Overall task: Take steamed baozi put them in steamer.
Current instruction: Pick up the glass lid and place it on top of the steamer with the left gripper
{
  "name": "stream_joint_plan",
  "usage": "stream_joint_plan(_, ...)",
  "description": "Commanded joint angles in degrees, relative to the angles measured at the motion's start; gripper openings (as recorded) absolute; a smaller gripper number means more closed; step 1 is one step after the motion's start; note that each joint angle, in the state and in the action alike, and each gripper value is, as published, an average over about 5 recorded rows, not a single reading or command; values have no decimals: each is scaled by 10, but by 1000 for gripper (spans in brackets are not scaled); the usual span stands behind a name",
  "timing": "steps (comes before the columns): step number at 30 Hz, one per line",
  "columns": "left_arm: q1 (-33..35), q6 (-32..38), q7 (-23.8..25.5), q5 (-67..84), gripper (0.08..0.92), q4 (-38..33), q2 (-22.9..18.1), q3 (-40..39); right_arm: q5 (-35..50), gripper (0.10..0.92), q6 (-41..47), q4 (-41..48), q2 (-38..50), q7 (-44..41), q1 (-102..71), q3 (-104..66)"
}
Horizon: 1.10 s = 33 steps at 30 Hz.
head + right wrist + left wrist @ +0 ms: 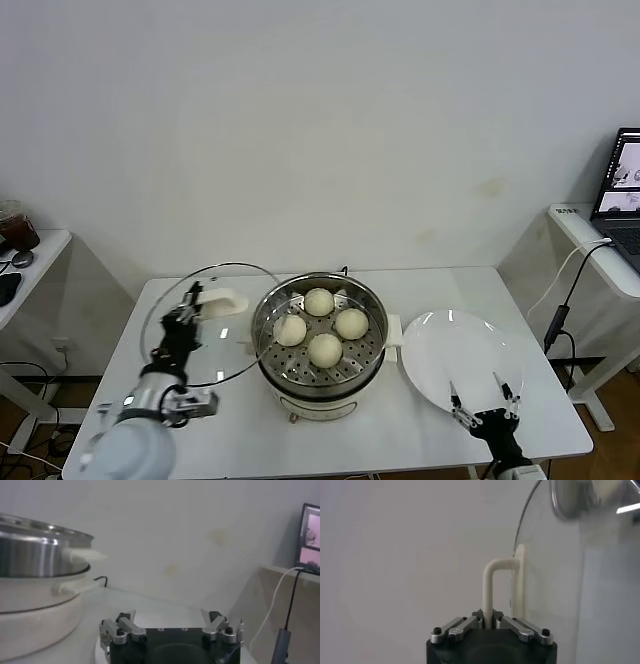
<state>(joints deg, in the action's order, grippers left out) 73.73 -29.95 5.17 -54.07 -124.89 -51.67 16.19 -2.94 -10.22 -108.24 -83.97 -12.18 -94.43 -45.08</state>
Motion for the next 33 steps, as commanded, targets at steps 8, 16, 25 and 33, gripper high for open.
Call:
stream_joint_plan(8,-202,-97,171,-262,162,87,-167,-237,-45,823,2,27,-21,19,24,12)
stream_joint_plan(16,-200,-96,175,-310,162,117,-222,-262,-39,823,-1,32,-12,20,24,8)
stream_joint_plan(25,-180,-96,167,-325,162,124,-238,-268,-34,823,-1,36,-12,19,25,12)
stream_joint_plan(33,-162,-95,153,-333,162,134,-244,-269,-34,823,-1,36,-10,19,24,13)
